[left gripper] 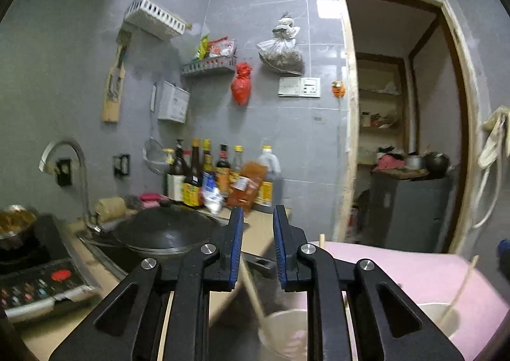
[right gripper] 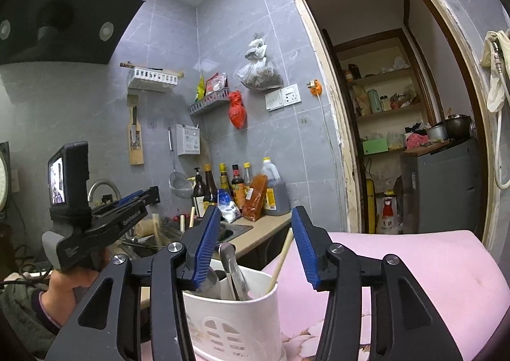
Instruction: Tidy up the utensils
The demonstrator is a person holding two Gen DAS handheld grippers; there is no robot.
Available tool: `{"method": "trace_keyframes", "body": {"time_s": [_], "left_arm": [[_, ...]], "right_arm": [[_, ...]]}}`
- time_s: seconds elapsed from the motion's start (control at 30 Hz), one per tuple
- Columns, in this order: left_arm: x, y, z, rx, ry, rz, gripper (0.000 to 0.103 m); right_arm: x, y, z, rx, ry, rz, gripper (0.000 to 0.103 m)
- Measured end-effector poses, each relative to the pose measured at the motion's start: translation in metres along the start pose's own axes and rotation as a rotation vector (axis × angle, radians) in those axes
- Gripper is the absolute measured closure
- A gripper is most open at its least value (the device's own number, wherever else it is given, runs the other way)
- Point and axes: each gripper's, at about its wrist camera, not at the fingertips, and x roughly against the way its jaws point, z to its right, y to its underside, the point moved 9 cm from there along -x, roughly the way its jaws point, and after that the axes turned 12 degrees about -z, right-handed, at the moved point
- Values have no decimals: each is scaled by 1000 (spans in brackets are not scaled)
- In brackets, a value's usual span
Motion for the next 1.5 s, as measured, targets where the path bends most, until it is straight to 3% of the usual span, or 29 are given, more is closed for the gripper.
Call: {"method": "trace_keyframes", "body": {"time_s": [0.2,0.3,0.6,0.83,0.93,1.07,1.5], "left_arm": [[19,7,9,20,115,-27,87],[32,16,17,34,185,-61,84],[67,37,37,40,307,-143,62],[100,53,47,43,383,-178,28],[115,59,50,38,399,-184,18],[138,68,57,-10,396,-175,10],[168,114,56,-37,382,-239,9]], "right_arm": [[6,6,0,-4,1,-13,54],[11,9,1,-8,8,-18,48],[38,14,7,-14,66,-30,27],[75,22,16,-20,161,-59,10],[97,27,17,-17,204,-63,1],[121,34,18,-17,259,-74,0],[183,69,20,-96,363,-115,0]]}}
